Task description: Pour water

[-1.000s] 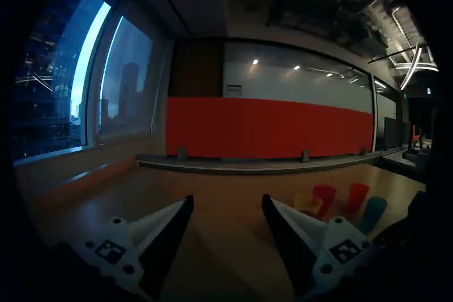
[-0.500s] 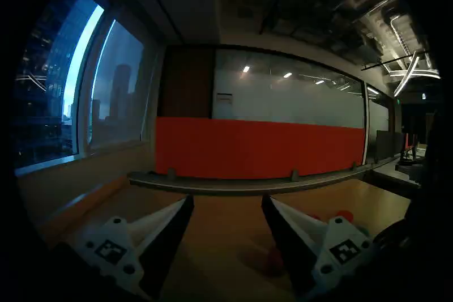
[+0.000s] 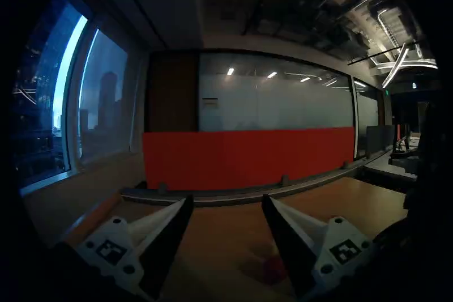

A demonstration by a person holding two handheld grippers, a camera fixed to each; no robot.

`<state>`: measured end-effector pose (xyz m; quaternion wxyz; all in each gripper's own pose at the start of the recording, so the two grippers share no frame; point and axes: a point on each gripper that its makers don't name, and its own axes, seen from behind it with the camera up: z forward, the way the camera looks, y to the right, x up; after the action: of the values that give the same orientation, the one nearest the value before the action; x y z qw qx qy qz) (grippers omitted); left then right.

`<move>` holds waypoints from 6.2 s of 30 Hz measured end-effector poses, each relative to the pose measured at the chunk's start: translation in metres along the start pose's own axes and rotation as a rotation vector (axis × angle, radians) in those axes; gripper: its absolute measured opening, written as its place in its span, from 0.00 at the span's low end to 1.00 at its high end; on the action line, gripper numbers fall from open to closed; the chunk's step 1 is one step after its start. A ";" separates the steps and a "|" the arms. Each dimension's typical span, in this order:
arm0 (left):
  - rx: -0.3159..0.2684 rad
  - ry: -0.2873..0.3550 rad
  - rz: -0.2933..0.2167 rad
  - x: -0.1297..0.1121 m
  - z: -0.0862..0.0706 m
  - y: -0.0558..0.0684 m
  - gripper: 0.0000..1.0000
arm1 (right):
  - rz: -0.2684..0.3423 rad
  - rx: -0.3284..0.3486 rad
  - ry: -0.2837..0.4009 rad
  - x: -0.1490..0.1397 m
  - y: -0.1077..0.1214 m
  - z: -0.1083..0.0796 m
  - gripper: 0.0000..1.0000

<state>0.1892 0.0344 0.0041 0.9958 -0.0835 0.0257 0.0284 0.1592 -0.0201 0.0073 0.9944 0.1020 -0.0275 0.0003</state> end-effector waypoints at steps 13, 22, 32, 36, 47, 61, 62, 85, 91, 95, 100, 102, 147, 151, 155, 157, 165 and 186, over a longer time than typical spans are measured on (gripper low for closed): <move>-0.208 -0.007 0.056 0.006 -0.005 0.042 0.89 | 0.006 0.253 0.007 0.018 -0.042 -0.008 1.00; -0.289 -0.044 0.063 -0.007 -0.012 0.058 0.89 | 0.004 0.356 -0.023 0.015 -0.061 -0.012 1.00; -0.380 -0.106 0.128 -0.036 -0.018 0.079 0.89 | -0.048 0.440 -0.096 -0.004 -0.075 -0.016 1.00; -0.425 -0.116 0.132 -0.041 -0.022 0.090 0.89 | -0.079 0.457 -0.118 -0.011 -0.077 -0.016 1.00; -0.519 -0.170 0.176 -0.064 -0.024 0.115 0.89 | -0.130 0.516 -0.195 -0.042 -0.088 -0.017 1.00; -0.600 -0.273 0.182 -0.118 -0.029 0.138 0.89 | -0.164 0.561 -0.286 -0.090 -0.094 -0.014 0.99; -0.606 -0.279 0.184 -0.122 -0.029 0.140 0.89 | -0.166 0.562 -0.292 -0.093 -0.094 -0.013 0.99; -0.706 -0.450 0.226 -0.208 -0.039 0.155 0.89 | -0.206 0.593 -0.434 -0.163 -0.099 -0.002 0.99; -0.728 -0.497 0.246 -0.231 -0.043 0.156 0.89 | -0.212 0.603 -0.462 -0.175 -0.103 -0.001 0.99; -0.737 -0.525 0.256 -0.242 -0.044 0.157 0.89 | -0.223 0.611 -0.482 -0.184 -0.105 -0.001 0.99; -0.752 -0.546 0.258 -0.252 -0.044 0.160 0.89 | -0.232 0.620 -0.502 -0.195 -0.108 -0.001 0.99; -0.760 -0.553 0.257 -0.255 -0.043 0.163 0.89 | -0.234 0.623 -0.510 -0.198 -0.110 0.000 0.99; -0.789 -0.578 0.241 -0.281 -0.005 0.196 0.87 | -0.257 0.652 -0.586 -0.244 -0.137 0.036 0.98; -0.781 -0.581 0.230 -0.281 -0.003 0.197 0.87 | -0.260 0.651 -0.587 -0.245 -0.137 0.037 0.98; -0.777 -0.584 0.216 -0.280 -0.002 0.198 0.86 | -0.261 0.651 -0.587 -0.246 -0.137 0.037 0.98; -0.777 -0.583 0.213 -0.279 -0.001 0.199 0.86 | -0.262 0.650 -0.587 -0.246 -0.137 0.037 0.98; -0.779 -0.578 0.225 -0.277 -0.002 0.200 0.85 | -0.260 0.651 -0.582 -0.248 -0.137 0.037 0.98; -0.719 -0.504 0.232 -0.236 0.004 0.190 0.85 | -0.245 0.632 -0.497 -0.208 -0.136 0.035 0.97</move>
<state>-0.0577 0.2096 -0.0100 0.8689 -0.4111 -0.2198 0.1665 -0.0501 -0.1593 0.0025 0.8700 0.4014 -0.2528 -0.1343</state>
